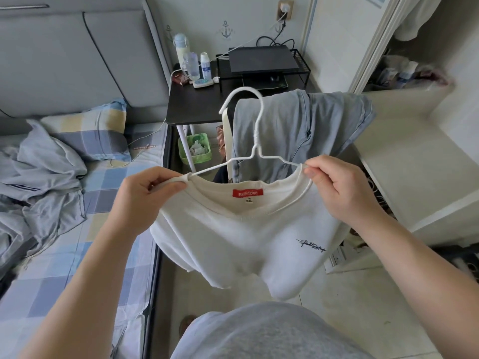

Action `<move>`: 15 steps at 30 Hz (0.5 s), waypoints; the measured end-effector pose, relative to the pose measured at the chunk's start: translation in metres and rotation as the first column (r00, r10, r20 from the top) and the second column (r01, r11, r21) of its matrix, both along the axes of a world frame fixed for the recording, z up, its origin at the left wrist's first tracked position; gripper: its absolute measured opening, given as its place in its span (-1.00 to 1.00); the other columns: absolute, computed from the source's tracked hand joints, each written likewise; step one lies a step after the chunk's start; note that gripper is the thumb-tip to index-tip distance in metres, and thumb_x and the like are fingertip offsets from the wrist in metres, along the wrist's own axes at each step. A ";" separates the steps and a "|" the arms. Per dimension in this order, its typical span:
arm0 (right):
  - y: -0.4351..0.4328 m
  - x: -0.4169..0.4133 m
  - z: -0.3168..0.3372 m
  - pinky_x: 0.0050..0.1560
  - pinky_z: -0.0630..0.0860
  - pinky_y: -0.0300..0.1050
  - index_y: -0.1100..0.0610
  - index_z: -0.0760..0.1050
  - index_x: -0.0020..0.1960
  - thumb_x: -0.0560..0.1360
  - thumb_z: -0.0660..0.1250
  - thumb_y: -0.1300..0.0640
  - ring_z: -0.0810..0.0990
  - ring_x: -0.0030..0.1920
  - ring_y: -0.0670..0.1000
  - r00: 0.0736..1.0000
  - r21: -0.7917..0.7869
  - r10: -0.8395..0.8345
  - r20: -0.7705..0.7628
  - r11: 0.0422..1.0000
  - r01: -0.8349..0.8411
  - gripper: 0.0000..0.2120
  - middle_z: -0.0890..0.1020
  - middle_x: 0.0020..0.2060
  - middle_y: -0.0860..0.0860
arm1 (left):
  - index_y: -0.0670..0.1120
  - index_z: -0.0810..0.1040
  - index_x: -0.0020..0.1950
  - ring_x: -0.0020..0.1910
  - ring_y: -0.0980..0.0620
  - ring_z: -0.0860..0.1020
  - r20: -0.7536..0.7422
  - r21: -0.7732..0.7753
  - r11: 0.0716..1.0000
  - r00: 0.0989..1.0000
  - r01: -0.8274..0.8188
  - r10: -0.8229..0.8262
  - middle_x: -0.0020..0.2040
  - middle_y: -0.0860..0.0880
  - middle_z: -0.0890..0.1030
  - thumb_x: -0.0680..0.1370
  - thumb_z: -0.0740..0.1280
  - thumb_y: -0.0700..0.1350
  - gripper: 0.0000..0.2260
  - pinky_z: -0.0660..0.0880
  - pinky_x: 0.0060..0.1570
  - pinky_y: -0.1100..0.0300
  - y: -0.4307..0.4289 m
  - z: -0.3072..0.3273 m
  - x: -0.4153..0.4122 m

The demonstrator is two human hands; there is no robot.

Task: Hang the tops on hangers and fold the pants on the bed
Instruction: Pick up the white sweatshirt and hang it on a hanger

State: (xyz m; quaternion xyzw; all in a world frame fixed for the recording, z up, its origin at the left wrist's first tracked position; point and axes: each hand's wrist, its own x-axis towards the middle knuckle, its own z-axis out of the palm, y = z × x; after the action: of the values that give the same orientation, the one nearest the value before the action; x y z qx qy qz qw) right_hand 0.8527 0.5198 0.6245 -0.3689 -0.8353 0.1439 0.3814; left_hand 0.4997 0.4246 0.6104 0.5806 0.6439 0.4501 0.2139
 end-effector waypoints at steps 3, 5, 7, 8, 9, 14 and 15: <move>0.001 0.005 -0.005 -0.32 0.41 -0.03 0.23 0.57 -0.09 0.62 0.24 0.14 0.45 -0.36 0.03 0.999 -0.067 0.022 -0.026 0.997 -0.024 -0.79 0.51 -0.35 0.00 | 0.29 0.67 -0.15 -0.26 0.26 0.52 -0.018 -0.009 1.000 0.999 -0.030 0.030 -0.22 0.17 0.66 0.49 0.52 -0.11 -0.76 0.40 -0.24 0.49 -0.003 -0.001 -0.009; 0.002 0.008 -0.008 -0.34 0.34 -0.15 0.17 0.54 -0.11 0.61 0.25 0.09 0.38 -0.39 -0.04 0.999 -0.149 0.041 -0.029 0.988 -0.045 -0.80 0.46 -0.39 -0.03 | 0.28 0.67 -0.15 -0.26 0.26 0.53 -0.025 -0.017 1.000 1.000 -0.019 0.019 -0.22 0.17 0.66 0.47 0.52 -0.04 -0.82 0.39 -0.25 0.49 -0.004 -0.001 -0.006; 0.003 0.008 -0.008 -0.35 0.30 -0.19 0.06 0.50 -0.11 0.63 0.26 0.05 0.33 -0.41 -0.08 0.997 -0.226 0.073 -0.023 0.971 -0.077 -0.83 0.42 -0.40 -0.03 | 0.26 0.66 -0.15 -0.24 0.25 0.54 0.002 -0.010 1.000 1.000 -0.026 0.026 -0.22 0.17 0.65 0.43 0.47 0.07 -0.93 0.40 -0.23 0.48 -0.004 0.001 -0.001; 0.002 0.008 -0.008 -0.34 0.31 -0.16 0.02 0.49 -0.10 0.64 0.26 0.04 0.33 -0.41 -0.09 0.996 -0.253 0.093 -0.013 0.963 -0.093 -0.84 0.42 -0.40 -0.03 | 0.26 0.66 -0.15 -0.23 0.25 0.54 0.007 -0.004 1.000 1.000 -0.025 0.025 -0.22 0.17 0.66 0.42 0.46 0.10 -0.95 0.40 -0.22 0.48 -0.004 0.001 0.001; 0.002 0.008 -0.007 -0.32 0.34 -0.13 0.01 0.49 -0.09 0.65 0.25 0.03 0.35 -0.40 -0.08 0.994 -0.273 0.113 -0.002 0.956 -0.110 -0.84 0.44 -0.39 -0.03 | 0.25 0.66 -0.14 -0.22 0.25 0.54 0.004 0.003 1.000 1.000 -0.010 0.010 -0.21 0.16 0.66 0.42 0.44 0.12 -0.95 0.40 -0.22 0.48 -0.002 0.002 0.004; 0.007 0.011 0.003 -0.23 0.42 0.00 0.14 0.48 -0.15 0.61 0.23 0.04 0.46 -0.32 0.01 0.987 -0.288 0.149 0.065 0.949 -0.125 -0.77 0.51 -0.35 -0.01 | 0.18 0.60 -0.11 -0.20 0.24 0.51 -0.075 -0.008 0.996 0.993 0.091 -0.091 -0.17 0.18 0.62 0.53 0.45 -0.05 -0.88 0.38 -0.23 0.49 0.009 0.004 0.019; 0.008 0.013 0.005 -0.22 0.42 0.01 0.15 0.49 -0.17 0.60 0.24 0.06 0.47 -0.30 0.03 0.988 -0.279 0.141 0.060 0.953 -0.119 -0.77 0.52 -0.34 -0.01 | 0.17 0.59 -0.10 -0.18 0.25 0.52 -0.086 -0.010 0.995 0.991 0.101 -0.102 -0.15 0.18 0.61 0.56 0.44 -0.11 -0.84 0.38 -0.22 0.50 0.012 0.004 0.022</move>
State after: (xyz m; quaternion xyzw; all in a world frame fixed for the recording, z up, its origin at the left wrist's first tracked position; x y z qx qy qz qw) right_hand 0.8659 0.5282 0.6300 -0.3679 -0.8442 0.2681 0.2828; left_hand 0.5217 0.4369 0.6147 0.6308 0.6233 0.4115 0.2103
